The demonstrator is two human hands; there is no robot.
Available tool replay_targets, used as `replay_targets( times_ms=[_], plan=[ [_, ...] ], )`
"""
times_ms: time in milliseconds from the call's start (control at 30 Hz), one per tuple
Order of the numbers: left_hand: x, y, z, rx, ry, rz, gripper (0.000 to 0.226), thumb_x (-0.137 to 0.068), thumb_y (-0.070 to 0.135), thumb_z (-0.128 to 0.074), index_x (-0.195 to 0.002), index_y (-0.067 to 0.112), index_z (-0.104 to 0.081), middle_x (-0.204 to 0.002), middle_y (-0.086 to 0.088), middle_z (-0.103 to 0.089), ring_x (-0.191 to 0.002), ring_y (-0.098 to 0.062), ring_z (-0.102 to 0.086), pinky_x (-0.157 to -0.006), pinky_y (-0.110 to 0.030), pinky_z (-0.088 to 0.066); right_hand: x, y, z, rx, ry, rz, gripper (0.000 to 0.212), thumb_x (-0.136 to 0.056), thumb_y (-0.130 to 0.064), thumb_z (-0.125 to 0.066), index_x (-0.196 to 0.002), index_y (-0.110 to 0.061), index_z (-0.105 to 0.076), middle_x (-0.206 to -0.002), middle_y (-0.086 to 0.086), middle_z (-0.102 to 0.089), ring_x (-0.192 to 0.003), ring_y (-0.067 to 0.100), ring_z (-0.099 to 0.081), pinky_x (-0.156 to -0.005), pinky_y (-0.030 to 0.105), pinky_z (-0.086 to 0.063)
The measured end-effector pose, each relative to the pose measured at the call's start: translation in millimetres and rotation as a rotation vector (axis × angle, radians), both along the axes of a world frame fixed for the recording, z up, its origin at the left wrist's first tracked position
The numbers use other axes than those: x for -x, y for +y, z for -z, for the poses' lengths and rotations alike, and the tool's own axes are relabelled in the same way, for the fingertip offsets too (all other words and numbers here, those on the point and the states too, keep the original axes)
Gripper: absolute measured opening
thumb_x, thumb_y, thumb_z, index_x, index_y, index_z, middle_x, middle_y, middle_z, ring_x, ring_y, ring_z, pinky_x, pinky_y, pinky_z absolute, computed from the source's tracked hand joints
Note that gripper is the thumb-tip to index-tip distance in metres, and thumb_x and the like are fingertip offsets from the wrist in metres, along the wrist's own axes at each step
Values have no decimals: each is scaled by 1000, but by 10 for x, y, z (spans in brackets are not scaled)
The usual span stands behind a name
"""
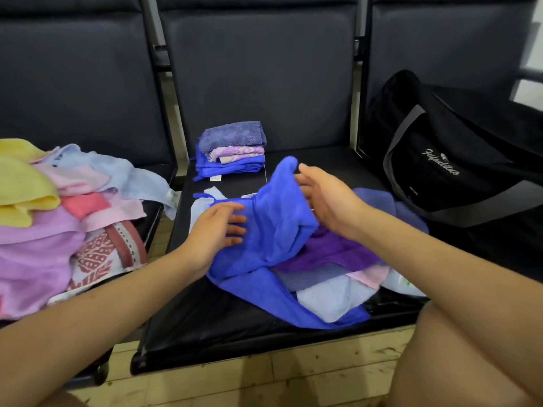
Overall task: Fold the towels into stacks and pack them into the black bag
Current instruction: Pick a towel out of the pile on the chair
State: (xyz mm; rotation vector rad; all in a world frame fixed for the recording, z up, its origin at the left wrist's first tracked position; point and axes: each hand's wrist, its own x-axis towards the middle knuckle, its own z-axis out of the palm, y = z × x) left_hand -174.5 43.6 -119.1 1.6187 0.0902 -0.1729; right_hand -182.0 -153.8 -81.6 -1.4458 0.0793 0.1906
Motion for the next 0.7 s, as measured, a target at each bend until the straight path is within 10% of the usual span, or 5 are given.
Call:
replay_targets(
  times_ms=[467,700],
  plan=[
    [-138,-223,-11,-35,165,49,20,-95,31,-55,-99,13,-64,-93,-8,-69,-79,-19,-67,-64,-26,-51,-11,205,297,414,-135,43,12,-91,-5,-57,-98,-14,-61,-70,0,-52,-57,7,-47,-47,13,-41],
    [-183,-284,-69,-56,81,-37,16,-95,20,-50,-82,16,-58,-84,-4,-61,-76,-20,-56,-69,-31,-47,-54,114,416,512,-22,46,38,-88,-28,-68,-118,-12,-52,-72,5,-56,-56,12,-52,-46,19,-43]
  ],
)
